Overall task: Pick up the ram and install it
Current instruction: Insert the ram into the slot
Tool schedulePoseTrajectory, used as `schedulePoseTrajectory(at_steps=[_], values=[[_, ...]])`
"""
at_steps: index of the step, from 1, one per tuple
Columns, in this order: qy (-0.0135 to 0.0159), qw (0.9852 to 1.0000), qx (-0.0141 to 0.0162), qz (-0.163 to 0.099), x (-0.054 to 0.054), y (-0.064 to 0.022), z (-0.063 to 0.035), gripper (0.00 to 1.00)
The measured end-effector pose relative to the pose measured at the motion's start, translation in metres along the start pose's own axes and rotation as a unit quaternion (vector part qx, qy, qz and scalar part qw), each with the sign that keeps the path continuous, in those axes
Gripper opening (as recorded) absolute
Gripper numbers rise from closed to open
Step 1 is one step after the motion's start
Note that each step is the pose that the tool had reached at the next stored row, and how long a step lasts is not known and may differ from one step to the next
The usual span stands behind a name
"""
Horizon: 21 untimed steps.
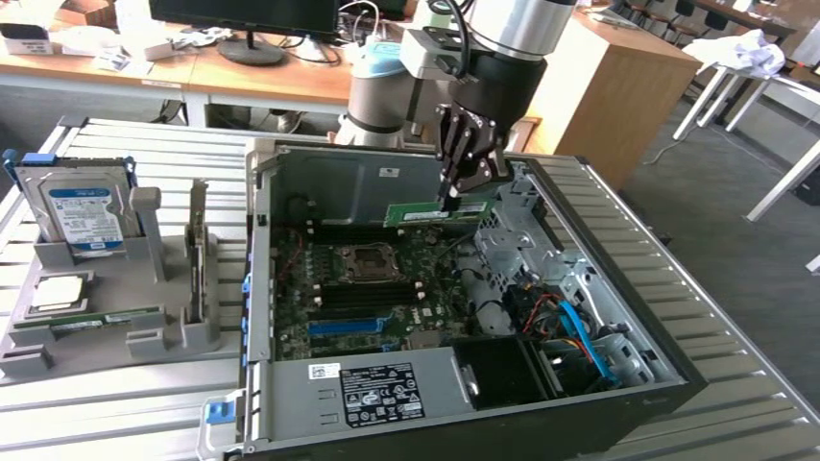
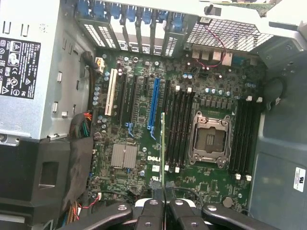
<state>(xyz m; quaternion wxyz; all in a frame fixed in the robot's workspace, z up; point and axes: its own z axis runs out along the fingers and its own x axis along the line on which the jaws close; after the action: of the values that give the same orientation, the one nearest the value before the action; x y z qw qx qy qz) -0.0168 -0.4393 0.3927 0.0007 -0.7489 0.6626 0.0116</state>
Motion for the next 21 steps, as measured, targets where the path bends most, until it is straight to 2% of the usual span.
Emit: schedulePoseTrajectory(at_steps=[4, 7, 10, 14, 21], values=[[-0.0001, 1.0000, 0.0000, 0.005, 0.000, 0.0000, 0.0001, 0.12], [-0.0005, 0.9995, 0.0006, 0.031, 0.000, -0.0001, 0.0008, 0.12], [-0.0009, 0.9983, 0.0010, 0.058, 0.000, 0.0000, 0.0018, 0.12], [-0.0013, 0.9960, 0.0016, 0.089, 0.000, 0.0008, 0.0032, 0.12], [-0.0013, 0.9958, 0.0017, 0.092, 0.000, 0.0031, 0.0110, 0.12]])
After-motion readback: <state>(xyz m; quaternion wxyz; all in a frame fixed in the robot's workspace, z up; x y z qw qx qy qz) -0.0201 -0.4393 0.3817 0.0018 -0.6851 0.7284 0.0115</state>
